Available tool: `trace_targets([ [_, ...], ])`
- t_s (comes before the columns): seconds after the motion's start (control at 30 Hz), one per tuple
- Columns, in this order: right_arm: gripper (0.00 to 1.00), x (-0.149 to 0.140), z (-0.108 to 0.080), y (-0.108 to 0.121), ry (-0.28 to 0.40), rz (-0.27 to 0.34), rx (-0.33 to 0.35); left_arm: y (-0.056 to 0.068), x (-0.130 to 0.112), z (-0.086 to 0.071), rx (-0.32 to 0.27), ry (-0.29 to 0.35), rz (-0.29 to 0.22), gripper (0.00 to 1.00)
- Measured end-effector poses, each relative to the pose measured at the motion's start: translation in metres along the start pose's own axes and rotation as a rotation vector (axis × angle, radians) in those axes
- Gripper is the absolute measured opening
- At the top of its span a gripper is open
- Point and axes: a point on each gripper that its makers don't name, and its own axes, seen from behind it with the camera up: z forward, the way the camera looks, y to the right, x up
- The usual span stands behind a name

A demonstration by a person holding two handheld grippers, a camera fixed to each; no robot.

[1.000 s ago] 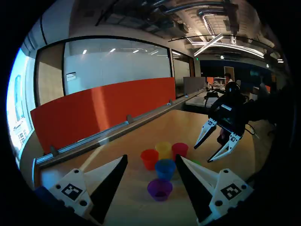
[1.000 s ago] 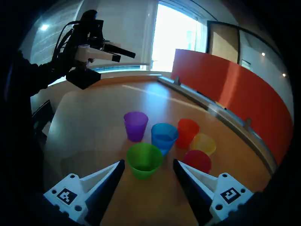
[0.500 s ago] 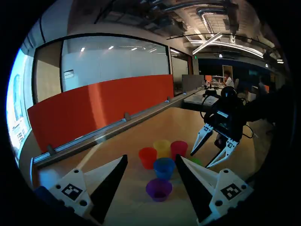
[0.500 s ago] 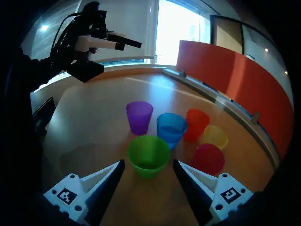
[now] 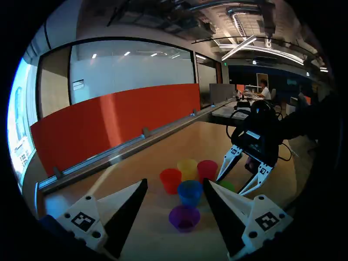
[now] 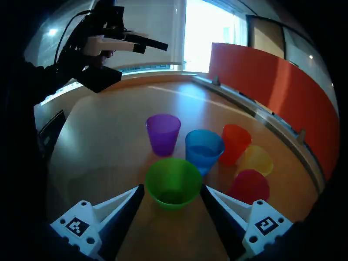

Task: Pour water

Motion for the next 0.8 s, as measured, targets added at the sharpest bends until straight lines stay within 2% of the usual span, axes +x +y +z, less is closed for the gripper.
trace_targets([
  [0.47,0.99,0.006,0.017,-0.002,-0.005,0.006,0.021,-0.002,-0.006,0.001,-0.002,-0.009,-0.005,0.93],
  [0.8,0.98,0.007,0.021,-0.002,-0.005,0.016,0.025,-0.005,-0.009,0.003,0.001,-0.014,-0.009,0.94],
])
